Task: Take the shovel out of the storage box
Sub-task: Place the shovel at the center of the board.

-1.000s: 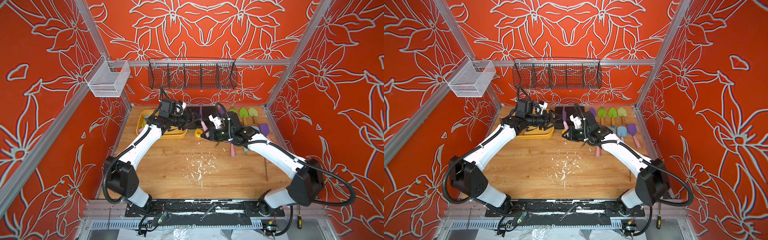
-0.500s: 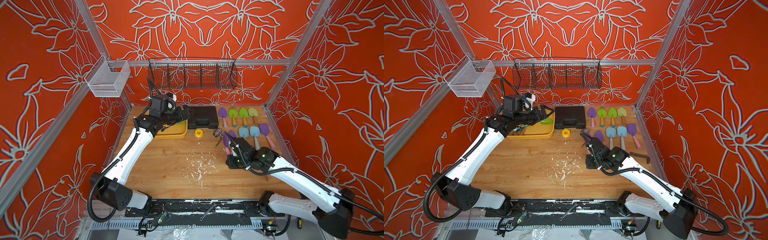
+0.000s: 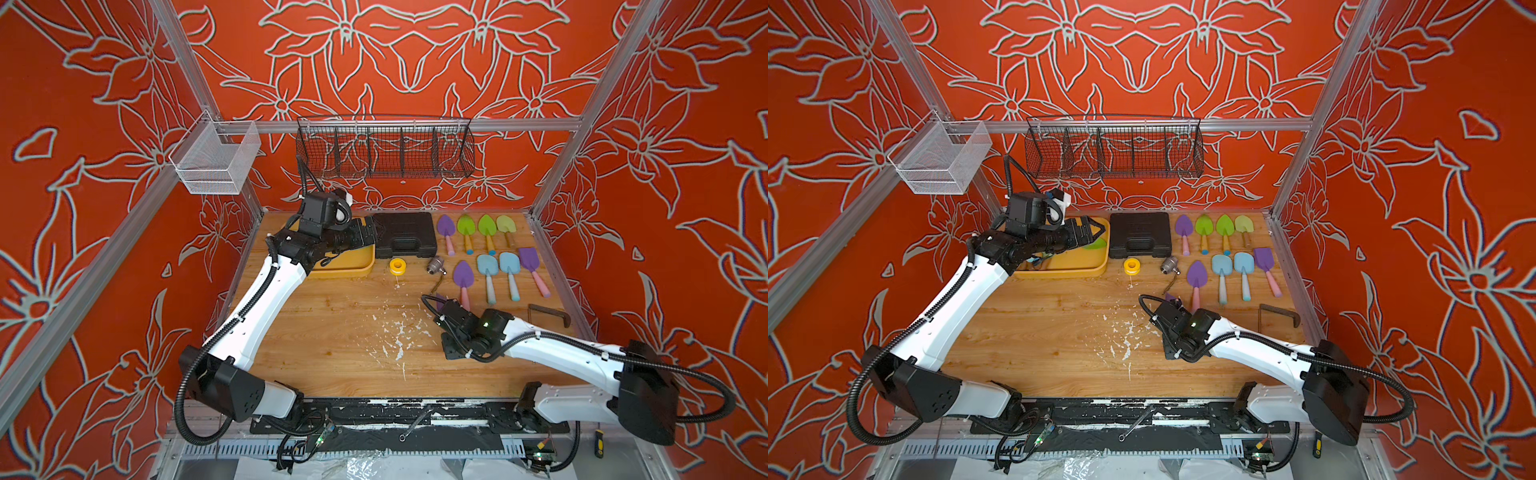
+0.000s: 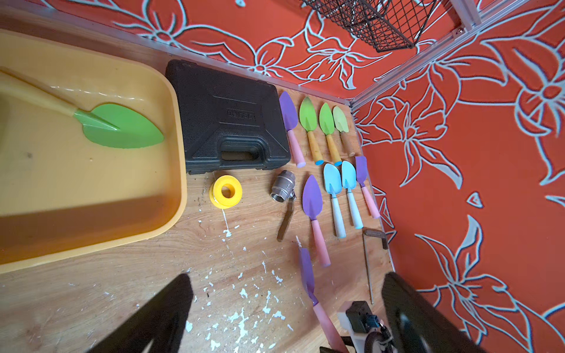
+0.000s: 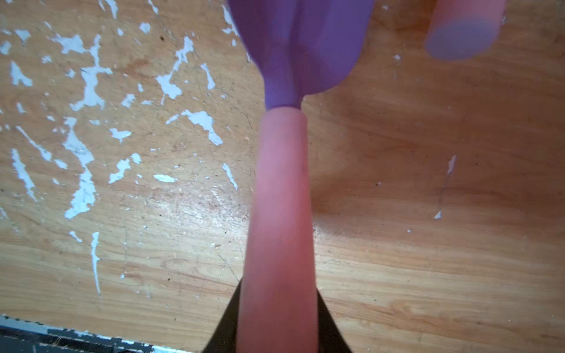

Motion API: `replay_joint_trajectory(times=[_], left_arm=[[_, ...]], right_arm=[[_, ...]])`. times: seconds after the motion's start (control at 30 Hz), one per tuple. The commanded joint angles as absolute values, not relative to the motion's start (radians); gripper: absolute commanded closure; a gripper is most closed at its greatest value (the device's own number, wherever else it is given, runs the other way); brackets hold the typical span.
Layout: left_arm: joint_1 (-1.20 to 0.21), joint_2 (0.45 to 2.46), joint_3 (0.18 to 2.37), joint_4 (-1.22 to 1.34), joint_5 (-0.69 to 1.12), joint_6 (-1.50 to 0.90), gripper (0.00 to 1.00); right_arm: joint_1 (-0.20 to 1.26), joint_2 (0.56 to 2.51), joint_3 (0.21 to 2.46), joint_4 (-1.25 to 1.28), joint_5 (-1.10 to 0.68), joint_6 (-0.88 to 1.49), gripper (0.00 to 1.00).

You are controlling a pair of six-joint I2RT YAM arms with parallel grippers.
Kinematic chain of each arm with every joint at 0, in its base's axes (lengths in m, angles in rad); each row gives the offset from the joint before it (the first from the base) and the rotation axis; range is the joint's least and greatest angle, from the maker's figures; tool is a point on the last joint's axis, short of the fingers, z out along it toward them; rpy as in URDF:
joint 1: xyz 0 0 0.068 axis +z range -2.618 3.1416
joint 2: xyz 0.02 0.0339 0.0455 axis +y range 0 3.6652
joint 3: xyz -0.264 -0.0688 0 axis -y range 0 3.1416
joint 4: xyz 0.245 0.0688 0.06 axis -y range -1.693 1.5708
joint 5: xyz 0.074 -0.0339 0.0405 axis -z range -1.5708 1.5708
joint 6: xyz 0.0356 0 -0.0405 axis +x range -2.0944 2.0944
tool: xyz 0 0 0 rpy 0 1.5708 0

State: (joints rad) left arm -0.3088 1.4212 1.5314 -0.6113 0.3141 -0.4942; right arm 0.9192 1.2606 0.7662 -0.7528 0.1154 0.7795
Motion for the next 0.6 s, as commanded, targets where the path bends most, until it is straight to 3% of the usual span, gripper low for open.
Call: replay_joint_trajectory(times=[0.0,0.47,0.57], left_arm=[[-0.307,1.388,1.517,-0.625,0.299,-0.468,0.03],[-0.296,1.396,1.475,-0.617,0.299,-0.459,0.03],[-0.294,1.396,1.461,-0.614,0.300,-0.464,0.03]], right_arm=[[0.934,1.273,0.749,-0.722,0.126,0.836,1.00],[1.001,1.396,0.715,-0.698,0.107,0.887,1.00],[1.009,1.403,0.697,-0.701,0.104,0.909,0.95]])
